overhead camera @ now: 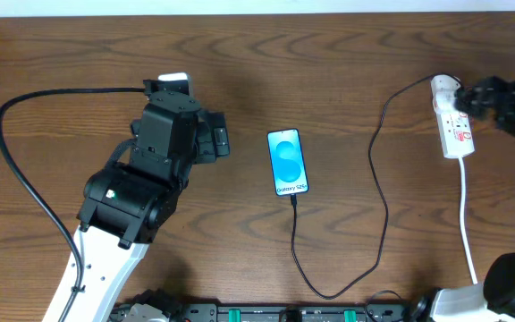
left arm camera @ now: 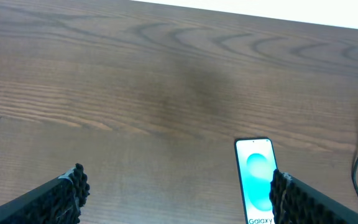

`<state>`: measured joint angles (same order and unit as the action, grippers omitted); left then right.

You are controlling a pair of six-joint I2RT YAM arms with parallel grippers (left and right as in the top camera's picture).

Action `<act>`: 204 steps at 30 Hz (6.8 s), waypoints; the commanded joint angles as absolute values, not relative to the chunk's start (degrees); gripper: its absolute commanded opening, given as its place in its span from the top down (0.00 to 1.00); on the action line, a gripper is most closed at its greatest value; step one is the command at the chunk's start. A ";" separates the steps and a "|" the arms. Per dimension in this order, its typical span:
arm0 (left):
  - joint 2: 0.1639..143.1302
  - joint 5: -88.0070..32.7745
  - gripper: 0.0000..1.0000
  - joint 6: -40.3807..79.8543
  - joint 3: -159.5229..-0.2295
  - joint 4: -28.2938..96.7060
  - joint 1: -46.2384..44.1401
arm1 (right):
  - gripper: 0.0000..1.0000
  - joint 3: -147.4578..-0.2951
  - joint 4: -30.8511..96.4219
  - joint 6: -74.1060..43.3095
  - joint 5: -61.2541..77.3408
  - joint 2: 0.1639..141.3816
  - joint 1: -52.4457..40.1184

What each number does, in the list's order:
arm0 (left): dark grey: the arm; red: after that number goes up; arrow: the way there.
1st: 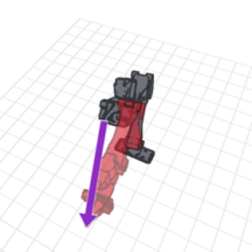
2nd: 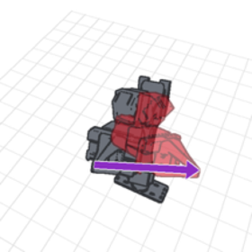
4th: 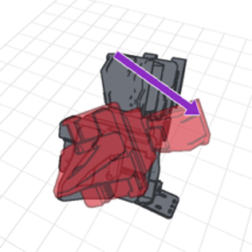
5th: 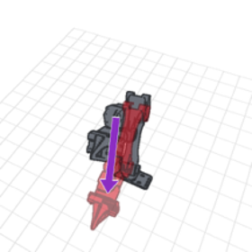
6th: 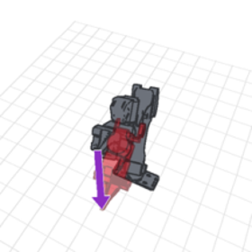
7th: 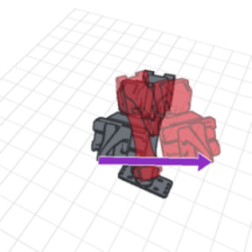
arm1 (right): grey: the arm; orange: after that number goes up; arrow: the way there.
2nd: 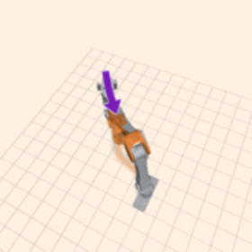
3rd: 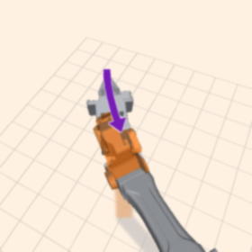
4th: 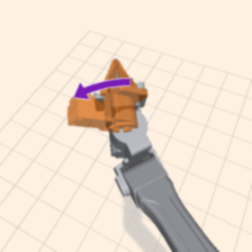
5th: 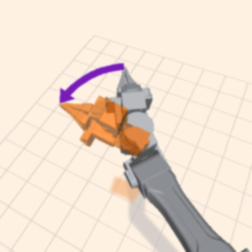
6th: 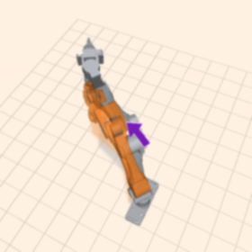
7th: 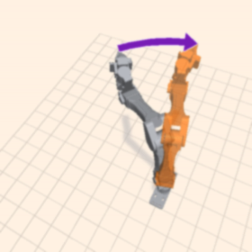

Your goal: Plug charger to phone and switch on socket

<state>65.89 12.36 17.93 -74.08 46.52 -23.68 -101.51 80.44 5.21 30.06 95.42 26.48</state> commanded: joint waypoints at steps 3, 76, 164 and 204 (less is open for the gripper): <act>65.91 13.13 0.05 17.17 -74.48 46.70 -23.44 | 0.01 -111.57 86.28 15.35 33.15 104.73 31.75; 65.91 13.13 0.05 17.17 -74.48 46.70 -23.44 | 0.01 -117.23 69.58 18.48 33.34 137.05 24.64; 65.91 13.13 0.05 17.17 -74.48 46.70 -23.44 | 0.01 -142.43 91.42 -0.84 10.85 135.22 25.28; 65.91 13.13 0.05 17.19 -74.48 46.70 -23.44 | 0.01 -152.14 97.27 -3.81 6.33 104.57 16.82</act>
